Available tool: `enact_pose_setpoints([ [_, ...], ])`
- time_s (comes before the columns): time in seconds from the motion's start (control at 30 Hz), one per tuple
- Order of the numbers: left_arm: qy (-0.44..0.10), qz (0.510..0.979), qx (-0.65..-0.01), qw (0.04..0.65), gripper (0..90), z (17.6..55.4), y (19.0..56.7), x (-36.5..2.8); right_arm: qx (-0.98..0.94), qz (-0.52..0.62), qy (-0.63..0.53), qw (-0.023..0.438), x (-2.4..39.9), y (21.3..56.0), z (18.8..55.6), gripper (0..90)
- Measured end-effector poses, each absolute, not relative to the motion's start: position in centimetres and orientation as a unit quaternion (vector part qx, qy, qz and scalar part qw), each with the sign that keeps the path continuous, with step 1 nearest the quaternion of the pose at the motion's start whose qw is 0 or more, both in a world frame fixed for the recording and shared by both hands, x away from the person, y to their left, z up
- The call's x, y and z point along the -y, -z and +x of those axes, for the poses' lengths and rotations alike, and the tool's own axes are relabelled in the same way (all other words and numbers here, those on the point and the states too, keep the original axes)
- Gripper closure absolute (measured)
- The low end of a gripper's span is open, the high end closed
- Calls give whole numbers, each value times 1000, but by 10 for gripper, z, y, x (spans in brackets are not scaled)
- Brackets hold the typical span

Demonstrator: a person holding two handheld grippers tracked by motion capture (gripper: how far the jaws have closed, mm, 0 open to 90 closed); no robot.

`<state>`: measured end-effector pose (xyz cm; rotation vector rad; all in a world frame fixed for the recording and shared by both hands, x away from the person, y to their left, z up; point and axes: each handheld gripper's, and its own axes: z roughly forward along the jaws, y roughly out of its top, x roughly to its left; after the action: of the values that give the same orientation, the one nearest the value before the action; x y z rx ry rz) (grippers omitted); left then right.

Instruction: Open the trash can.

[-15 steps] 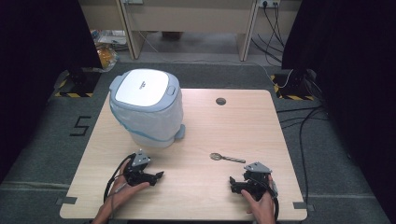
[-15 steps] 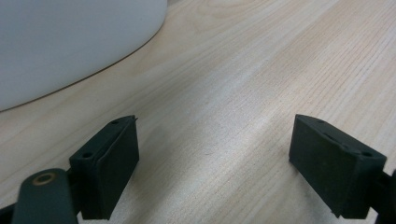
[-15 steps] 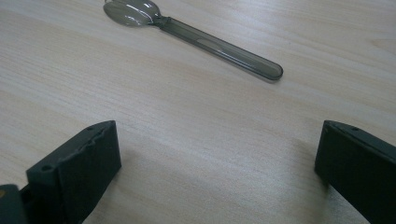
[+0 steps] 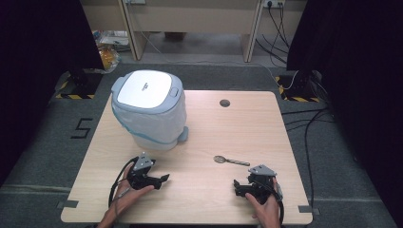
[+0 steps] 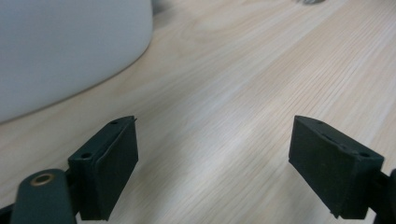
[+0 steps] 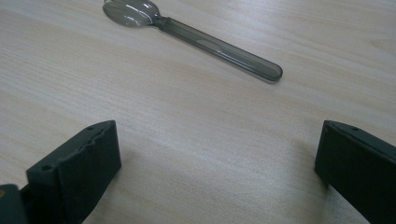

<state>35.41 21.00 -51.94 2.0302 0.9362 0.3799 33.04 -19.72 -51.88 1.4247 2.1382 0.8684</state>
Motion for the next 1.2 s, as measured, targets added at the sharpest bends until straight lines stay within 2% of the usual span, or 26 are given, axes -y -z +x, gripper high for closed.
enact_pose_setpoints([
  [0.37,-143,788,-356,482,163,359,507,-178,-770,513,-313,213,197,519,330,3],
  [0.43,-149,789,-350,482,190,362,506,-172,-770,513,-313,213,197,519,330,3],
  [0.93,-172,780,-349,490,163,386,504,-127,-770,513,-313,213,197,519,330,3],
  [1.07,-202,784,-338,481,206,390,506,-115,-770,513,-313,213,197,519,330,3],
  [1.2,-221,783,-339,472,191,398,509,-108,-770,513,-313,213,197,519,330,3],
])
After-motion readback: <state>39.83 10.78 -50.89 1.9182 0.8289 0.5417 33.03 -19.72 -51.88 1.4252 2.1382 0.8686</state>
